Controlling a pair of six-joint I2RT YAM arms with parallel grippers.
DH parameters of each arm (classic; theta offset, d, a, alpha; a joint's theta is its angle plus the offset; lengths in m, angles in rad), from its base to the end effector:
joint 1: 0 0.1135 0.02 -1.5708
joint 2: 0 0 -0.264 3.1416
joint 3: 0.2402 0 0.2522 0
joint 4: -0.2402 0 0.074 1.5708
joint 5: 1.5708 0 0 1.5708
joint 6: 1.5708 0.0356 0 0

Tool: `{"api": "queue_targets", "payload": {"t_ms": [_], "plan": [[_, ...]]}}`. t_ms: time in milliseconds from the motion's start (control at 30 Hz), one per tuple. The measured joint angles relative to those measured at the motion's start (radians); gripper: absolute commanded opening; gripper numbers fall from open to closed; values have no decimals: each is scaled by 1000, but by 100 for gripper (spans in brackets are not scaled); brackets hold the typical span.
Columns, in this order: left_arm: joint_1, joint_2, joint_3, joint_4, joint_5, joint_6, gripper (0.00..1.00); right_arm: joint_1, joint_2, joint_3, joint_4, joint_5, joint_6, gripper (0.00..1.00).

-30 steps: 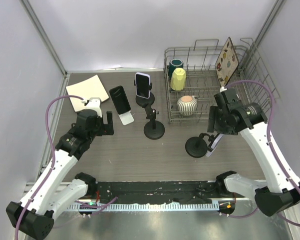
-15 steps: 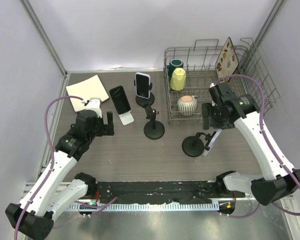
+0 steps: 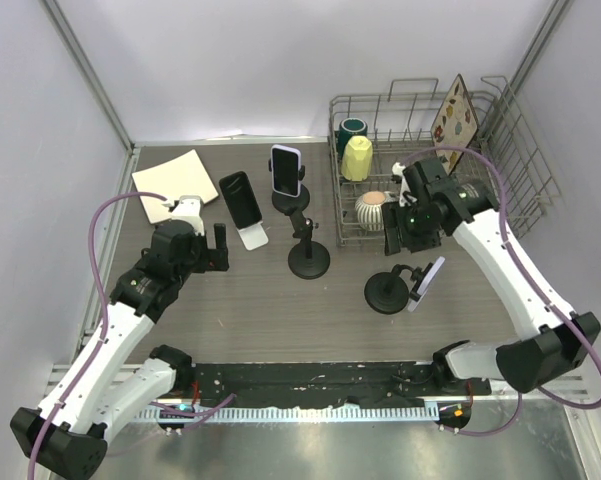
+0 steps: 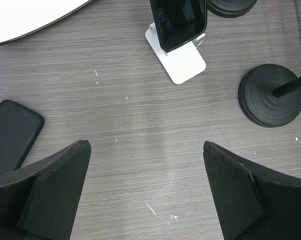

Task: Remove the phone from the phone stand

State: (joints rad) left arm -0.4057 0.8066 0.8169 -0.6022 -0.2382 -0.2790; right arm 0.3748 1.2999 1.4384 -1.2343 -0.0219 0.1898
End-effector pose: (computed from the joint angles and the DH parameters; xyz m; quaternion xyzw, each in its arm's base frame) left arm 0.1611 -0.0601 0.3060 -0.0003 0.8781 -0.0579 0.4749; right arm 0.2173 0.0863 0.3637 -0.0923 0.9675 0.0758 0.2230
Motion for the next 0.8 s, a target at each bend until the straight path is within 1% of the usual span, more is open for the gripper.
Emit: {"api": "queue_targets", "payload": {"t_ms": [167, 300, 600, 700, 767, 800], "plan": [[0, 0, 0, 0, 5, 0, 100, 11, 39, -60, -1, -24, -9, 61], [0, 0, 0, 0, 5, 0, 100, 11, 50, -71, 0, -25, -8, 60], [-5, -4, 0, 0, 7, 0, 100, 17, 71, -129, 3, -25, 7, 51], [-5, -5, 0, 0, 8, 0, 100, 32, 71, -156, 1, -24, 12, 43], [-5, -5, 0, 0, 12, 0, 100, 43, 71, -167, -2, -16, 17, 35], [-5, -5, 0, 0, 13, 1, 100, 47, 70, -167, -5, -13, 19, 26]]}}
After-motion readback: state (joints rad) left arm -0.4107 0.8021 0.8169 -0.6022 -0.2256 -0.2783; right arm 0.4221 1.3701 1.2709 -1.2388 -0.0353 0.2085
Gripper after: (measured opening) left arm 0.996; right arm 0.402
